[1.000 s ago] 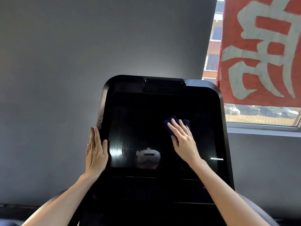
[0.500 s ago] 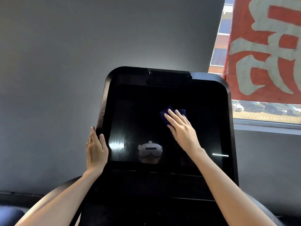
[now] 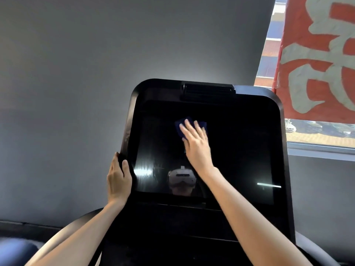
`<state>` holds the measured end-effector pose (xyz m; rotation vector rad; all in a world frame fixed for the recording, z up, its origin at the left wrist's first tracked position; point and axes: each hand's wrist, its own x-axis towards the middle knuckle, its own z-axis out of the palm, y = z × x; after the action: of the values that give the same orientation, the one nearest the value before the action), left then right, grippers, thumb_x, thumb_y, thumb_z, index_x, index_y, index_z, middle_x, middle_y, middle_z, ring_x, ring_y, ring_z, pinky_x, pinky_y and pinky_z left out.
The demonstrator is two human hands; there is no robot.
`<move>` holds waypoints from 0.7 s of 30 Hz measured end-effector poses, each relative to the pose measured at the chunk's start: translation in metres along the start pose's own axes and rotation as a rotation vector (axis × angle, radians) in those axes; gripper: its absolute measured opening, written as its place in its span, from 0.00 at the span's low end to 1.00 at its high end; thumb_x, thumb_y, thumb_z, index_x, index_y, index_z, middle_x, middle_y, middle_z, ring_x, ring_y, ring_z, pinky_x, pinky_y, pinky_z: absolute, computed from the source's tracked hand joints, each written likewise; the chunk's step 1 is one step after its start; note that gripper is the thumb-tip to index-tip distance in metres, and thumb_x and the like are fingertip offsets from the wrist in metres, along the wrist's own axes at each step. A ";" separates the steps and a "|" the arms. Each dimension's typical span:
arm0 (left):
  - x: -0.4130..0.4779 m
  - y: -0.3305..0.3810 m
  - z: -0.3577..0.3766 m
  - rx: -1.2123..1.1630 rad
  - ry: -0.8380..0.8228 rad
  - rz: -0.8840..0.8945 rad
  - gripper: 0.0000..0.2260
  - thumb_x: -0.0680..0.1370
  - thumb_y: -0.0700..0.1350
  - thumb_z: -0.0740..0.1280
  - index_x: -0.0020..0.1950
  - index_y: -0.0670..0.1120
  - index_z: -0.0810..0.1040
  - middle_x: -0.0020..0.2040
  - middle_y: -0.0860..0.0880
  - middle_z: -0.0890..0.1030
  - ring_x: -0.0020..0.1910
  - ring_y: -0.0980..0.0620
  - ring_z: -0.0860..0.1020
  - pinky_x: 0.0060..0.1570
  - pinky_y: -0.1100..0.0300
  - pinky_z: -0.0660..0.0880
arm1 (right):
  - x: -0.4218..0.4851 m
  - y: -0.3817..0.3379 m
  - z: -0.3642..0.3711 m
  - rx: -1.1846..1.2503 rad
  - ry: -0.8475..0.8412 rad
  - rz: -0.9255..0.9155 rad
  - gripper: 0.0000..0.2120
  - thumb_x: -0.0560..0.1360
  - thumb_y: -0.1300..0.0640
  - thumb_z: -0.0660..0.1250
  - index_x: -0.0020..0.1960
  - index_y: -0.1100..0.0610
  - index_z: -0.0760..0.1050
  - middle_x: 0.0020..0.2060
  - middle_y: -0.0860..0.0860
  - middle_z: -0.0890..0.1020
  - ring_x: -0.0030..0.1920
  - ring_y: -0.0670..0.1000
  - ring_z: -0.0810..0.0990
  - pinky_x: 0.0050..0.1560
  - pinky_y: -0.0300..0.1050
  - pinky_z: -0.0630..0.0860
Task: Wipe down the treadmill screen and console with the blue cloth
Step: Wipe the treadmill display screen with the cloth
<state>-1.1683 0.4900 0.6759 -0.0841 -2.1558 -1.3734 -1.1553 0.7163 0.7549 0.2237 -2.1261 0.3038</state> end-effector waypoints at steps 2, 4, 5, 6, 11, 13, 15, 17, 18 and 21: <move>0.000 0.001 -0.001 -0.012 0.016 -0.014 0.21 0.83 0.44 0.54 0.75 0.38 0.59 0.73 0.41 0.65 0.72 0.44 0.63 0.71 0.57 0.58 | -0.012 -0.014 0.013 0.005 -0.124 -0.310 0.23 0.74 0.64 0.67 0.67 0.55 0.72 0.68 0.52 0.72 0.70 0.57 0.66 0.71 0.55 0.60; -0.001 0.001 0.000 -0.025 0.031 -0.024 0.21 0.82 0.44 0.55 0.75 0.38 0.60 0.72 0.40 0.66 0.72 0.44 0.64 0.71 0.55 0.59 | -0.011 -0.010 0.010 0.003 -0.302 -0.560 0.22 0.76 0.61 0.66 0.68 0.53 0.70 0.69 0.49 0.70 0.72 0.54 0.65 0.72 0.50 0.58; -0.001 0.001 -0.001 -0.032 0.042 -0.027 0.21 0.82 0.44 0.56 0.74 0.38 0.61 0.72 0.40 0.67 0.71 0.43 0.65 0.70 0.54 0.60 | -0.003 -0.007 0.007 0.008 -0.335 -0.586 0.21 0.76 0.60 0.65 0.69 0.53 0.70 0.69 0.49 0.70 0.72 0.53 0.64 0.73 0.49 0.57; -0.001 0.001 0.000 -0.038 0.050 -0.029 0.21 0.82 0.44 0.56 0.74 0.38 0.61 0.71 0.40 0.68 0.70 0.43 0.66 0.70 0.53 0.61 | 0.007 -0.004 0.008 0.018 -0.315 -0.557 0.20 0.76 0.60 0.65 0.68 0.53 0.71 0.69 0.49 0.71 0.72 0.53 0.64 0.72 0.48 0.57; 0.000 0.001 -0.002 -0.092 0.045 -0.022 0.20 0.82 0.42 0.57 0.73 0.39 0.62 0.69 0.40 0.70 0.68 0.42 0.68 0.68 0.51 0.64 | 0.039 -0.028 0.029 0.083 -0.016 -0.114 0.18 0.75 0.66 0.66 0.64 0.59 0.75 0.65 0.54 0.75 0.69 0.58 0.68 0.71 0.56 0.62; -0.001 0.001 -0.003 -0.097 0.026 0.002 0.20 0.82 0.42 0.56 0.73 0.39 0.60 0.71 0.40 0.67 0.69 0.41 0.67 0.69 0.49 0.62 | 0.044 -0.042 0.035 0.159 0.011 -0.065 0.16 0.75 0.67 0.65 0.63 0.60 0.75 0.62 0.54 0.77 0.69 0.58 0.69 0.71 0.58 0.62; 0.000 0.001 -0.004 -0.111 0.018 0.014 0.21 0.82 0.44 0.55 0.75 0.40 0.58 0.72 0.41 0.65 0.71 0.41 0.64 0.71 0.46 0.61 | 0.055 -0.054 0.036 0.268 0.000 -0.039 0.16 0.76 0.66 0.63 0.63 0.60 0.74 0.61 0.54 0.78 0.68 0.57 0.69 0.70 0.59 0.63; 0.002 0.002 -0.007 -0.124 0.052 -0.019 0.22 0.82 0.48 0.53 0.75 0.42 0.57 0.73 0.42 0.64 0.71 0.42 0.64 0.71 0.43 0.60 | 0.070 -0.070 0.042 0.331 -0.024 -0.064 0.16 0.77 0.65 0.62 0.65 0.60 0.73 0.62 0.55 0.77 0.69 0.57 0.67 0.72 0.58 0.59; 0.004 0.001 -0.011 -0.122 0.076 -0.034 0.24 0.81 0.51 0.51 0.74 0.42 0.58 0.72 0.42 0.64 0.71 0.43 0.65 0.70 0.42 0.60 | 0.075 -0.079 0.049 0.337 -0.063 -0.108 0.17 0.77 0.66 0.62 0.65 0.60 0.73 0.63 0.55 0.76 0.70 0.58 0.66 0.73 0.58 0.57; 0.010 -0.003 -0.025 -0.087 0.123 -0.049 0.23 0.80 0.49 0.51 0.73 0.41 0.61 0.71 0.41 0.67 0.68 0.42 0.68 0.68 0.41 0.62 | 0.070 -0.102 0.078 0.274 -0.218 -0.277 0.17 0.75 0.70 0.63 0.62 0.60 0.75 0.65 0.56 0.75 0.73 0.59 0.60 0.74 0.57 0.54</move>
<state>-1.1673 0.4649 0.6862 0.0195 -2.0089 -1.4617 -1.2273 0.5930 0.7863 0.7335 -2.2264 0.4213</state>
